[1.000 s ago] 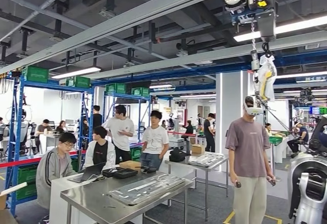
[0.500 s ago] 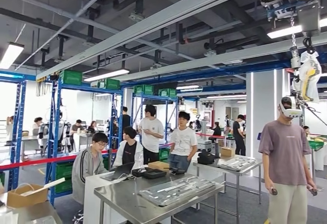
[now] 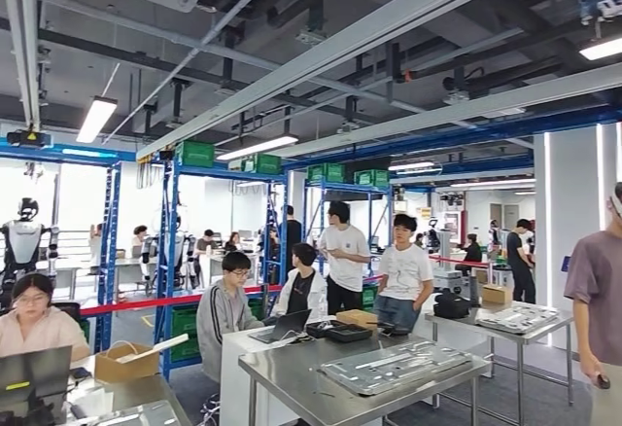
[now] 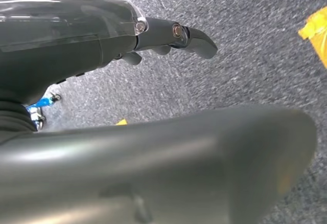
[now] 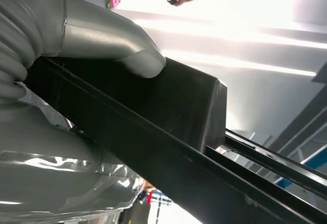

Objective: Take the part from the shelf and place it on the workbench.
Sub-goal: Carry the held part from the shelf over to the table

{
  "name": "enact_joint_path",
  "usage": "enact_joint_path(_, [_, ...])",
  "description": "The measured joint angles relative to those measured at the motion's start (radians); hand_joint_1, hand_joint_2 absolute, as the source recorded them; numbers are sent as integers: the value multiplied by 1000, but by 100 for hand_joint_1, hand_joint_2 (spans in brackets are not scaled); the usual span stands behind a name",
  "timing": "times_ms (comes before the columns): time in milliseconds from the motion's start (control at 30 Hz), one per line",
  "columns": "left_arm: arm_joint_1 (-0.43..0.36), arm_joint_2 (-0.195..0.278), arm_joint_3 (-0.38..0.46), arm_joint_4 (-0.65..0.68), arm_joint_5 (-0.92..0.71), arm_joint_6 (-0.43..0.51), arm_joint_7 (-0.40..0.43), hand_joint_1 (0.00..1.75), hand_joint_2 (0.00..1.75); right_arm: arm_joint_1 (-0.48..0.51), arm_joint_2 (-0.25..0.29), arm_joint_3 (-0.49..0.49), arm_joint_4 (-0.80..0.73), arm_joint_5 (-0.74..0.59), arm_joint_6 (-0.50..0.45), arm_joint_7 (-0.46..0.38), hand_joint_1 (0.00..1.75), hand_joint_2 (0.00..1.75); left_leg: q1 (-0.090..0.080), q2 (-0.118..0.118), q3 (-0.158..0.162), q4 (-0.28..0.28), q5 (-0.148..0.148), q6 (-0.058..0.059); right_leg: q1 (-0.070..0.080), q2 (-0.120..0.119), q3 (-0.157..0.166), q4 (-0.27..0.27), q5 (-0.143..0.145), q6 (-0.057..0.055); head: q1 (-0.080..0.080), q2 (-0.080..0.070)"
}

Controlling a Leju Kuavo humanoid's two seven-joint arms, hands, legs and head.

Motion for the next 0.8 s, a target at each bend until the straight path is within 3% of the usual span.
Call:
enact_joint_path(67, [2,-2,0,0,0,-1,2,0,175,-1,-3,-2,0,0,-1,4,175,175,-7,-14,-3,1,-2,21,-2,-12,2,2,-4,8,-1,0])
enact_joint_path(133, [4,-4,0,0,0,-3,3,0,175,-1,-6,-3,-1,-1,-3,7,175,175,-9,-28,-4,-1,1,35,-9,6,-3,22,-24,16,-1,0])
enact_joint_path(167, [3,-5,0,0,-1,-4,2,0,175,-1,-8,-4,-1,-2,-3,8,175,175,-9,-35,-4,-2,3,41,-12,25,-19,60,-50,19,-1,0])
enact_joint_path(233, [0,-6,0,0,-4,-8,0,0,175,1,-15,-6,-2,-3,-4,10,175,175,-13,-52,-5,-2,4,49,-13,57,-79,189,-114,18,-1,0])
enact_joint_path(267, [-1,-7,0,0,-6,-10,-2,0,175,2,-19,-6,-1,-4,-4,11,175,175,-16,-62,-6,-2,4,52,-12,63,-111,254,-136,16,-1,0])
enact_joint_path(300, [-1,-8,0,0,-8,-12,-3,0,175,3,-23,-6,-1,-4,-4,12,175,175,-20,-72,-5,-2,5,54,-11,66,-132,290,-140,12,-1,0])
enact_joint_path(333, [-1,-9,0,0,-9,-12,-4,0,175,3,-25,-6,-1,-5,-4,12,175,175,-23,-82,-5,-2,5,55,-9,69,-136,289,-125,7,-1,0])
enact_joint_path(367, [-1,-10,0,0,-10,-13,-4,0,175,3,-27,-6,-1,-5,-4,13,175,175,-25,-93,-4,-2,5,55,-6,75,-121,249,-92,0,-1,0])
enact_joint_path(433, [-1,-15,0,0,-12,-16,-6,0,175,2,-29,-6,-1,-7,-4,12,175,175,-27,-114,-3,-2,5,55,3,110,-65,113,-19,-17,-1,0])
enact_joint_path(467, [-1,-18,0,0,-13,-17,-8,0,175,2,-30,-6,-1,-8,-4,12,175,175,-25,-124,-4,-2,6,54,7,126,-41,59,4,-23,-1,0])
enact_joint_path(500, [-1,-20,0,0,-13,-18,-10,0,175,1,-31,-6,-1,-9,-4,12,175,175,-23,-132,-6,-2,8,52,9,138,-28,28,12,-27,-1,0])
enact_joint_path(567, [3,-23,0,0,-14,-19,-11,0,175,0,-31,-6,-2,-10,-4,12,175,175,-20,-149,-10,-5,13,43,10,131,-22,11,13,-29,-1,0])
enact_joint_path(600, [5,-23,0,0,-14,-20,-12,0,175,-1,-31,-6,-3,-10,-4,12,175,175,-21,-146,-11,-6,12,39,8,121,-18,2,16,-30,0,0])
enact_joint_path(667, [6,-24,0,0,-13,-21,-16,0,175,-3,-29,-6,-5,-10,-5,12,175,175,-24,-114,-24,25,-15,31,3,100,-9,-17,25,-34,0,0])
enact_joint_path(733, [1,-24,0,0,-13,-24,-20,0,175,-1,-28,-6,-6,-5,-11,12,175,175,-22,-76,-71,129,-77,22,1,79,-7,-23,27,-36,0,0])
enact_joint_path(800, [0,-24,0,0,-13,-28,-23,0,175,2,-28,-6,-6,2,-17,11,175,175,-15,-65,-116,234,-117,11,0,61,-8,-22,27,-35,0,0])
